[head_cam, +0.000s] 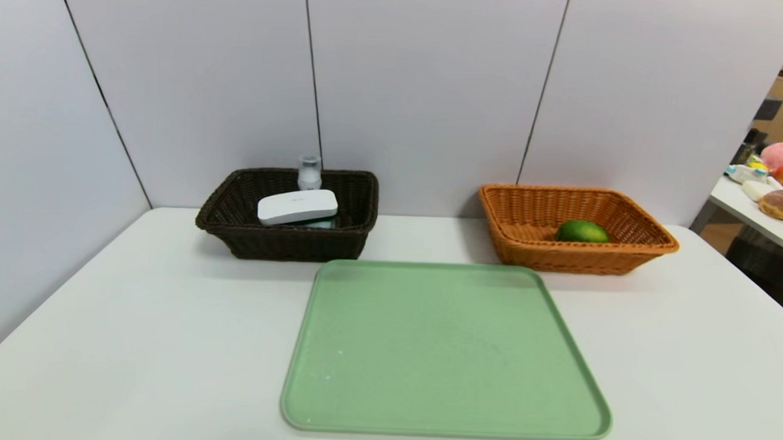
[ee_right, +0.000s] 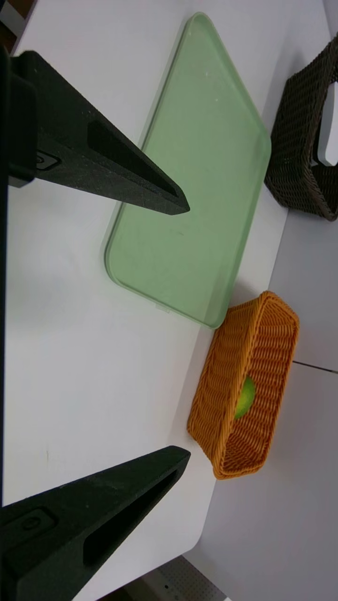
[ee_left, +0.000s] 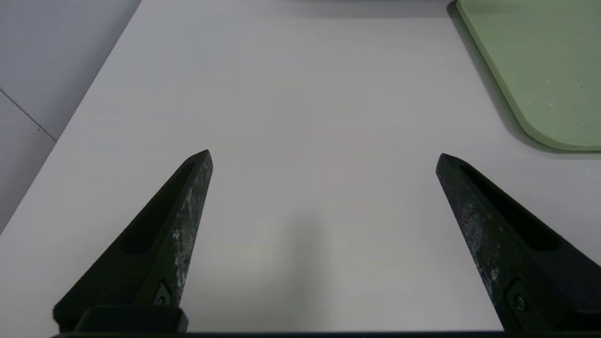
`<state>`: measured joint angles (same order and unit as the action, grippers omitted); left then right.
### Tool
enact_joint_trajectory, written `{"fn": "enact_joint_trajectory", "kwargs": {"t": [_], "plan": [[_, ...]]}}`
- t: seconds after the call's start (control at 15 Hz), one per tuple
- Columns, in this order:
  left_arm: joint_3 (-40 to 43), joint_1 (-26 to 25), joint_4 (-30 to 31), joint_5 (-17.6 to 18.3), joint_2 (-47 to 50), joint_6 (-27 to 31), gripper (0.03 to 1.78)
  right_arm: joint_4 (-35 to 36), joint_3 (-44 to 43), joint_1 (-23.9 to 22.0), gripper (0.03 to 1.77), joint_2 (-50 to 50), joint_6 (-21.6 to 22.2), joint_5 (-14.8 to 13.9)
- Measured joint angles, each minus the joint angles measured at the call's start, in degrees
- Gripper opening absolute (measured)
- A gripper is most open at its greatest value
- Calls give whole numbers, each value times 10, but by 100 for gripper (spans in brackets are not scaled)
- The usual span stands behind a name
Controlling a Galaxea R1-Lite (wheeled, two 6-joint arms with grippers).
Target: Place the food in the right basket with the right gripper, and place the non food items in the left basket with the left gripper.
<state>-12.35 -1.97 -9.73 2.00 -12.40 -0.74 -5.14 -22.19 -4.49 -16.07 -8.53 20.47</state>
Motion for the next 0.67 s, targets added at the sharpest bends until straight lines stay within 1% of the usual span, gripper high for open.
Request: {"fn": "enact_joint_trajectory", "kwargs": {"t": [0.13,0.27,0.33,0.47,0.6,0.67], "plan": [[41,3,64,0,11,0,169,5,10,0,170,0,1,-1],[71,6,99,-3,22,-2,169,7,19,0,170,0,4,-2],[84,7,107,-5,27,-2,169,17,26,0,170,0,6,-3],[108,9,120,-7,34,0,169,69,50,0,170,0,13,-5],[119,11,122,-10,44,2,169,133,84,0,170,0,13,-16],[122,11,120,-14,47,2,169,151,96,0,170,0,14,-22]]}}
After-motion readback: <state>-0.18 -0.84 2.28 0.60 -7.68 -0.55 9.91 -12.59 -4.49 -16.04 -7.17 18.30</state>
